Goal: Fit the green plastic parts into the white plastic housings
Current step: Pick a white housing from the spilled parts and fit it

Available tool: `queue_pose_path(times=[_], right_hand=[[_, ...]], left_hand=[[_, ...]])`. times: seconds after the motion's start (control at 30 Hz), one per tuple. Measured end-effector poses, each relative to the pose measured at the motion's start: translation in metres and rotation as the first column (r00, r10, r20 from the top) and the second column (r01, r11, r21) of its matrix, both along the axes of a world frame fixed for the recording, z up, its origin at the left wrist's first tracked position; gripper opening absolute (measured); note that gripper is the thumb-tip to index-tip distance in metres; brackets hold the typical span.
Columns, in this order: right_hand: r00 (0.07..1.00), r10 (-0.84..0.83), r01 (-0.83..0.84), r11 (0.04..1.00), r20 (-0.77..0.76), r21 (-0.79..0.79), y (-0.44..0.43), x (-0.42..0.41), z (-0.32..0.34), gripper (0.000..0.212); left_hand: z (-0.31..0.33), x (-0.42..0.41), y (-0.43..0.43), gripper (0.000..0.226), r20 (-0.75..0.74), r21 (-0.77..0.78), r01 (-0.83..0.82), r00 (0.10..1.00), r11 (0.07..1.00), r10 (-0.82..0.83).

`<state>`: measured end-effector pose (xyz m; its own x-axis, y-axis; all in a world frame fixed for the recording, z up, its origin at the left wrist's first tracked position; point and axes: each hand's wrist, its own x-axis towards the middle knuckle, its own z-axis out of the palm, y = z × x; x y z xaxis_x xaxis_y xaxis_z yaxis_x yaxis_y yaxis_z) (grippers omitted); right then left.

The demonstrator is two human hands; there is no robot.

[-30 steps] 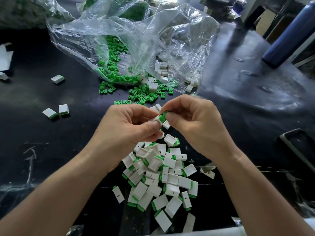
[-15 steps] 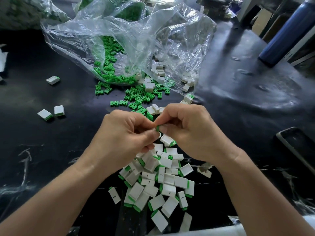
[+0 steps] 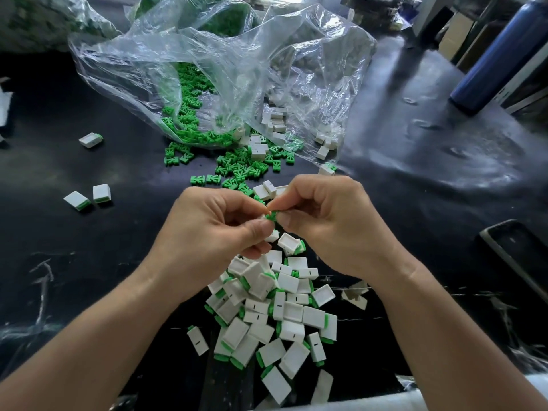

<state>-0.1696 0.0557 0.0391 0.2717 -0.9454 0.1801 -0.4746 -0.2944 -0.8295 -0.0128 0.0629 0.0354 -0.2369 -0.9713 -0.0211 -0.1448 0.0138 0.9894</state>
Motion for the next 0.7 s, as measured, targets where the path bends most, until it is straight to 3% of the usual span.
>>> queue_pose_path(times=[0.3, 0.37, 0.47, 0.6, 0.7], right_hand=[[0.999, 0.034, -0.036, 0.997, -0.035, -0.074, 0.003, 0.001, -0.004, 0.009], [0.999, 0.031, -0.029, 0.997, 0.015, -0.075, 0.002, 0.001, -0.003, 0.008], [0.993, 0.013, -0.008, 0.999, 0.114, -0.051, 0.003, 0.000, 0.000, 0.009], [0.990, 0.000, -0.001, 1.000, 0.138, 0.005, 0.001, 0.000, 0.003, 0.017], [0.976, -0.027, 0.014, 0.998, 0.218, 0.062, 0.001, 0.001, 0.006, 0.006]], left_hand=[[0.000, 0.002, 0.003, 0.012, 0.116, -0.122, 0.020, 0.993, 0.992, -0.006], [0.001, 0.002, 0.002, 0.007, 0.032, -0.089, 0.019, 0.999, 0.996, -0.016], [0.004, -0.001, 0.002, 0.018, -0.095, -0.057, -0.006, 0.995, 0.998, 0.001], [0.003, -0.005, 0.001, 0.024, -0.123, -0.028, -0.015, 0.992, 0.999, 0.012], [0.004, -0.002, -0.001, 0.021, -0.139, -0.034, -0.053, 0.989, 0.998, 0.047]])
